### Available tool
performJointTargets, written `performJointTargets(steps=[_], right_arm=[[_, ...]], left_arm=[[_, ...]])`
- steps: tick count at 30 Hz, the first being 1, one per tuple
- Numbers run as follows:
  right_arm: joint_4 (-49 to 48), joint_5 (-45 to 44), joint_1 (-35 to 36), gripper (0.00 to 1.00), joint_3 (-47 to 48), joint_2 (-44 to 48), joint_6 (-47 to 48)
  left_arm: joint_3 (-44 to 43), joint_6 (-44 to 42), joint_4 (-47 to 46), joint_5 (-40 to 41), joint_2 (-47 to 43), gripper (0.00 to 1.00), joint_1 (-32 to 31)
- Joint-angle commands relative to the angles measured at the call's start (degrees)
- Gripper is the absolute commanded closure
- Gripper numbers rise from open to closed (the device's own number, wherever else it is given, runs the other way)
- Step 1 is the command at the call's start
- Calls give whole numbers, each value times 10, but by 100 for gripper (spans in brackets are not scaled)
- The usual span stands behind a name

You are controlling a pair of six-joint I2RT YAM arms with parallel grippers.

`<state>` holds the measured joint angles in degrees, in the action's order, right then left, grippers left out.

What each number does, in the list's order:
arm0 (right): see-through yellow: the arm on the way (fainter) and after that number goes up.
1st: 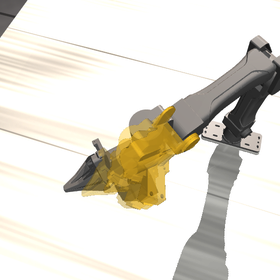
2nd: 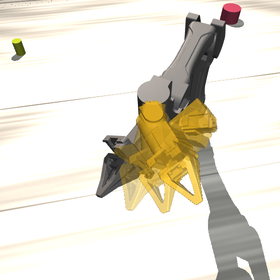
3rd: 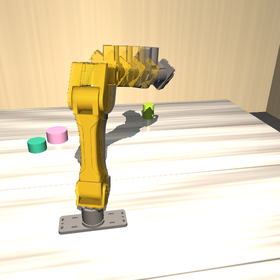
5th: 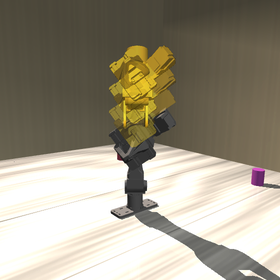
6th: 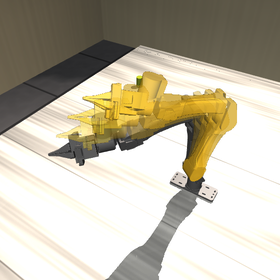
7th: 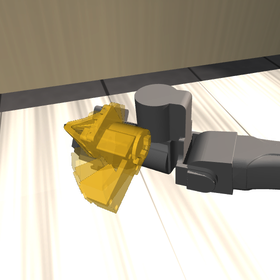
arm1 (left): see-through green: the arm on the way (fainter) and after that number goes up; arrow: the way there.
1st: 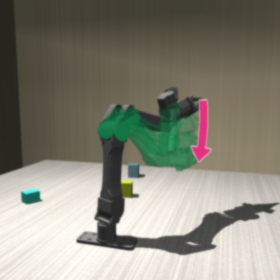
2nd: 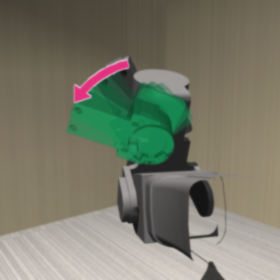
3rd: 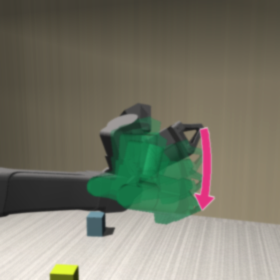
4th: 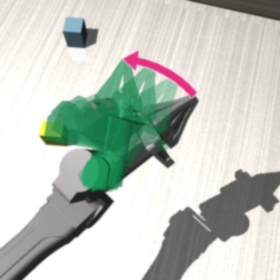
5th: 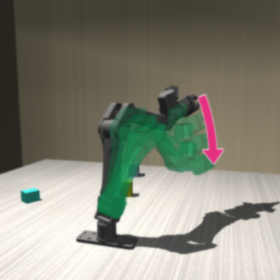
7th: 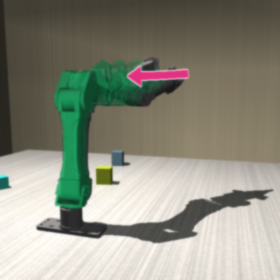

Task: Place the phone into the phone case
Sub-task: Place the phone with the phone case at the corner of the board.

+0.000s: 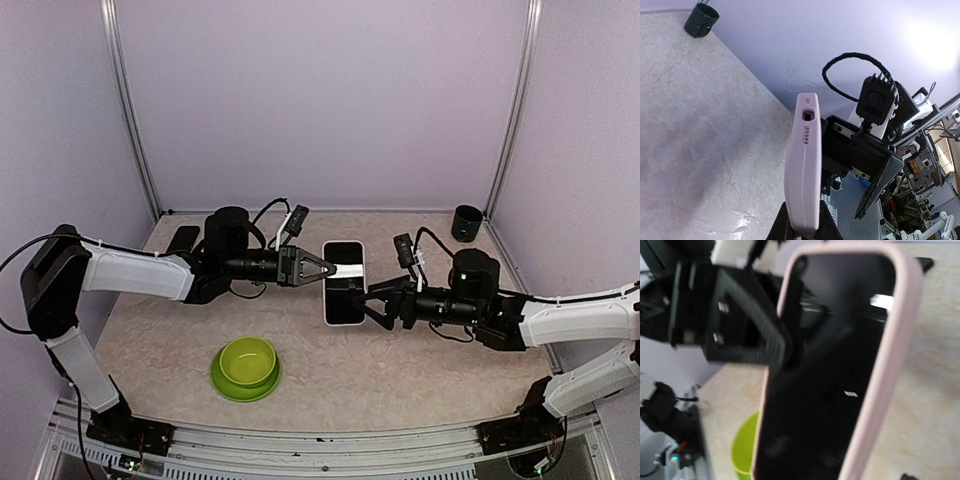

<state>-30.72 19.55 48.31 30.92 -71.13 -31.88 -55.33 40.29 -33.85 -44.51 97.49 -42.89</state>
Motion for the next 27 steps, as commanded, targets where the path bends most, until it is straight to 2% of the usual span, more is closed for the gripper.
performJointTargets(steps=[1,11,16,21,27], right_arm=[[55,-41,-7,14,16,21,25],[94,-78,-9,13,12,39,39],[95,-78,-9,13,8,38,42],[96,-76,-10,13,3,45,46],[95,-71,-10,13,-7,59,45]], left_arm=[[-56,-29,68,8,0,100,29],[-179,-80,240,-7,50,100,115],[-223,-104,286,-26,91,100,163],[-277,-133,333,-49,143,100,199],[-375,-179,434,-63,220,100,236]])
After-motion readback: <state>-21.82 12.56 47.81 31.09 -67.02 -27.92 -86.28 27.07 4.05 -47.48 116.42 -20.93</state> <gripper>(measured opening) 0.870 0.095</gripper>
